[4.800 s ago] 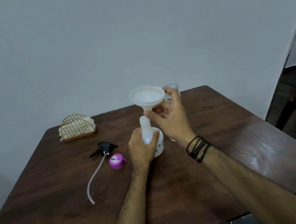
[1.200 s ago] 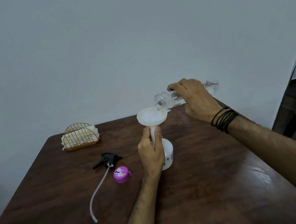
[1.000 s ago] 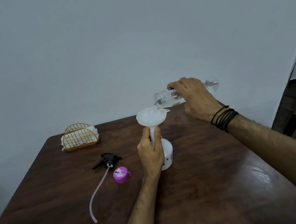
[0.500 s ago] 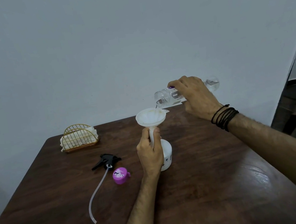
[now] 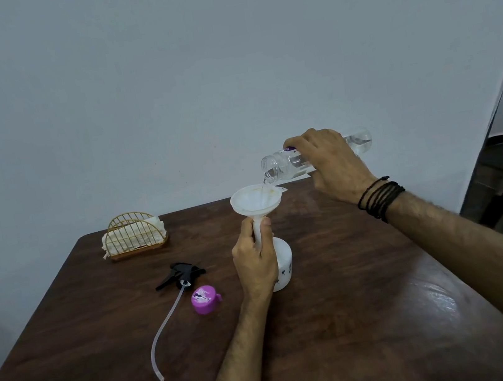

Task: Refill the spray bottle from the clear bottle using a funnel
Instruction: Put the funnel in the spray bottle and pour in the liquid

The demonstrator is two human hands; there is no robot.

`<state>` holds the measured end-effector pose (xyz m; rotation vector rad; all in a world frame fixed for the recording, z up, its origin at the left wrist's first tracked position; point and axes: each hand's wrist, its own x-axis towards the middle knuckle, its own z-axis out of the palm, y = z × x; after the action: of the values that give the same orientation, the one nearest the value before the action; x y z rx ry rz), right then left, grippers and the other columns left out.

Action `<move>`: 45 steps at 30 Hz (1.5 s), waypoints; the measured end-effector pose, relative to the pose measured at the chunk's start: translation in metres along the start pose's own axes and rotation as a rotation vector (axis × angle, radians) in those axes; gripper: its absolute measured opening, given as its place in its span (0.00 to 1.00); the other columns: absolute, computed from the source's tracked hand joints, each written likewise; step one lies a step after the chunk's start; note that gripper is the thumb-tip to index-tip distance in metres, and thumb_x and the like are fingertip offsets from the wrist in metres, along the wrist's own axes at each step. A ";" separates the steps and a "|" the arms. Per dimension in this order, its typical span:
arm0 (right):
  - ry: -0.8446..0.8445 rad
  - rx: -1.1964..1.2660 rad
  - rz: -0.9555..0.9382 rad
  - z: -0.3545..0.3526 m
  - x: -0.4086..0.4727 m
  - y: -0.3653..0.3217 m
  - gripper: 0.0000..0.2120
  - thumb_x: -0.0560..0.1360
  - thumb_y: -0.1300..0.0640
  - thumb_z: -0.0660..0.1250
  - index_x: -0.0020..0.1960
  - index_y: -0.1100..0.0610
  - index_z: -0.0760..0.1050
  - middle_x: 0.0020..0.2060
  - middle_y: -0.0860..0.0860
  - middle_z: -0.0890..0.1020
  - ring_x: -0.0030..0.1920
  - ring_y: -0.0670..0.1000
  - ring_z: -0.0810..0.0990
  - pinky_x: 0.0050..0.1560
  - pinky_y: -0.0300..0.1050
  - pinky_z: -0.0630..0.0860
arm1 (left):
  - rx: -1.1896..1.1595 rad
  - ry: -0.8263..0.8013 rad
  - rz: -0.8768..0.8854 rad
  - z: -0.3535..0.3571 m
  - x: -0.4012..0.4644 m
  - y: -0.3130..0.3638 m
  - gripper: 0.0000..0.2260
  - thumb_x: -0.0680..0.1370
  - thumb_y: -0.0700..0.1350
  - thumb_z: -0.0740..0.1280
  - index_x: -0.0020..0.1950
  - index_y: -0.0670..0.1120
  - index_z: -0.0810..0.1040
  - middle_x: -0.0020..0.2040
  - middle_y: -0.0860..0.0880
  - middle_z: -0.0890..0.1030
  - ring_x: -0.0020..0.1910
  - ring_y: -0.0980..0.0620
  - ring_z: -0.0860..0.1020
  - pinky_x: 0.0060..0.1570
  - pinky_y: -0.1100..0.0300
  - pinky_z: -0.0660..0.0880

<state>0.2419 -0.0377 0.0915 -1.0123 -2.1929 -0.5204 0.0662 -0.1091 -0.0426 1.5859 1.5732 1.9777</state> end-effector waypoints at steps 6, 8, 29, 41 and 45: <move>-0.002 -0.013 -0.003 0.002 0.001 0.001 0.34 0.62 0.74 0.65 0.66 0.54 0.72 0.51 0.53 0.77 0.50 0.57 0.75 0.59 0.52 0.69 | -0.017 -0.005 -0.007 0.000 0.000 0.000 0.14 0.82 0.57 0.60 0.49 0.47 0.78 0.40 0.52 0.82 0.39 0.52 0.82 0.40 0.51 0.80; 0.000 -0.016 -0.006 0.001 0.001 0.001 0.34 0.62 0.74 0.65 0.66 0.54 0.72 0.51 0.54 0.77 0.50 0.57 0.75 0.59 0.52 0.69 | -0.023 -0.004 -0.006 0.000 0.000 0.000 0.15 0.82 0.57 0.60 0.49 0.47 0.78 0.39 0.52 0.82 0.39 0.51 0.82 0.39 0.50 0.79; 0.019 -0.034 -0.028 -0.002 0.005 0.004 0.33 0.62 0.75 0.65 0.65 0.55 0.73 0.51 0.55 0.78 0.50 0.59 0.76 0.58 0.53 0.69 | -0.044 -0.004 -0.002 0.000 -0.001 -0.001 0.12 0.82 0.56 0.61 0.50 0.49 0.78 0.40 0.52 0.82 0.40 0.50 0.82 0.39 0.50 0.80; 0.021 -0.057 -0.038 -0.003 0.008 0.005 0.32 0.64 0.74 0.65 0.65 0.55 0.74 0.52 0.54 0.78 0.50 0.58 0.76 0.58 0.51 0.68 | -0.021 -0.001 -0.007 0.001 0.000 -0.002 0.13 0.81 0.57 0.61 0.50 0.50 0.77 0.41 0.54 0.82 0.40 0.53 0.82 0.41 0.48 0.80; 0.021 -0.060 -0.043 -0.003 0.009 0.005 0.31 0.64 0.74 0.65 0.64 0.55 0.74 0.52 0.54 0.78 0.50 0.58 0.76 0.58 0.51 0.68 | -0.029 -0.004 0.000 0.000 -0.001 -0.001 0.14 0.81 0.56 0.61 0.51 0.47 0.78 0.41 0.54 0.82 0.41 0.52 0.82 0.41 0.51 0.80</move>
<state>0.2428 -0.0318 0.1001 -0.9885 -2.1964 -0.6167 0.0661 -0.1089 -0.0438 1.5779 1.5356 1.9867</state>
